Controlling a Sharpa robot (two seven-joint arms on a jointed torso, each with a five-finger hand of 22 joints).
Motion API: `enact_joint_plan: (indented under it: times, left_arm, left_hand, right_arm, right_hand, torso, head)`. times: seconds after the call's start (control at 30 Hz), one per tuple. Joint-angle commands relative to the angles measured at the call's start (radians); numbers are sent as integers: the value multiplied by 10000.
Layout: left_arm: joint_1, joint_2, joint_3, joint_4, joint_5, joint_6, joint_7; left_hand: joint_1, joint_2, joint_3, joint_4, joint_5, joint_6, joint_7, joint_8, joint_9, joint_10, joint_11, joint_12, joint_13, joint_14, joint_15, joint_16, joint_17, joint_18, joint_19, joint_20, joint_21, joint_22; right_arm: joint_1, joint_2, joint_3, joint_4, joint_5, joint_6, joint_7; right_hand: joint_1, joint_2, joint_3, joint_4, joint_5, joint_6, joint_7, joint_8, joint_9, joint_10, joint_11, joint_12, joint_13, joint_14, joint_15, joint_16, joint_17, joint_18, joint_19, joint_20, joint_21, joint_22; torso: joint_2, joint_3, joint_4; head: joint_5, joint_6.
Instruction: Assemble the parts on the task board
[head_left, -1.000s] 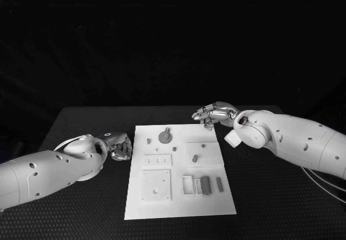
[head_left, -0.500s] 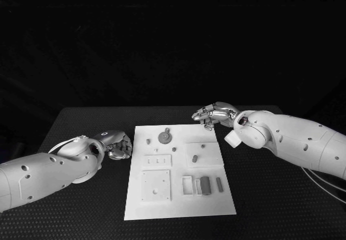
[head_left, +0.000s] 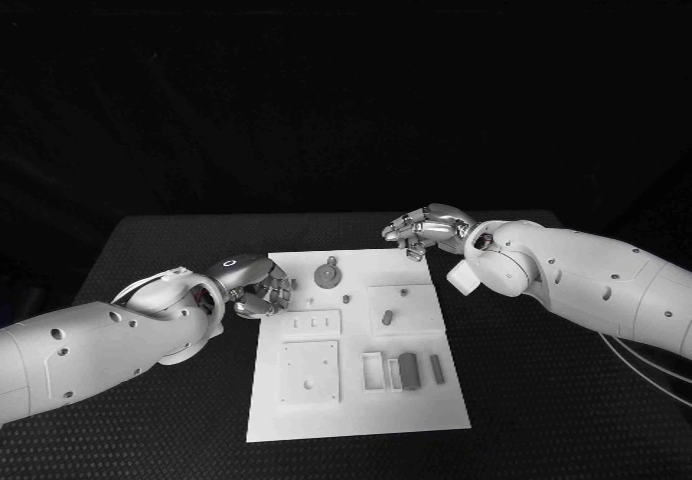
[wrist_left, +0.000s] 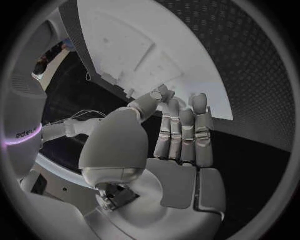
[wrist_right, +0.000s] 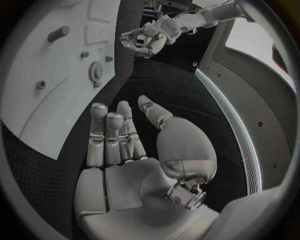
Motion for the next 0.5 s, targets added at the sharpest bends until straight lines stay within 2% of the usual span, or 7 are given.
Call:
enact_joint_plan:
  times: [0.03,0.37,0.5]
  left_arm:
    - [82,189,-10,-87,-834,288,643]
    - [303,1105,-35,-666,-1606,697,880]
    - [382,1420,-45,-829,-1739,1005,962]
  left_hand:
    - [164,17,10,-85,32,1,3,43,123,1,41,-48,-20,-8,12,-48,5,136,-19,-18,46,218]
    - [243,107,22,-146,32,-52,-4,20,117,-56,72,-111,-29,-88,51,-94,18,89,-110,-10,31,220]
    - [290,235,33,-201,32,-134,-4,-14,109,-191,122,-196,-42,-219,104,-173,15,50,-225,14,-2,217]
  right_arm:
    - [-8,18,2,-4,-38,151,91]
    - [-9,61,2,-4,-27,156,90]
    - [-9,79,2,-7,-18,160,87]
  right_hand:
    - [-83,-46,-15,20,38,6,51,-60,-14,-2,66,57,-11,-42,53,-36,-15,202,75,-18,-59,132]
    - [-102,-48,-20,33,37,6,51,-60,-15,-4,66,61,-15,-41,53,-36,-16,202,77,-17,-60,132]
    - [-107,-50,-21,37,37,6,51,-60,-15,-4,66,62,-16,-41,53,-36,-16,202,77,-17,-61,132]
  torso:
    - [10,-1,-17]
    - [15,9,-21]
    - [14,16,-21]
  head:
    - [-29,-6]
    - [-129,-31]
    - [-159,-50]
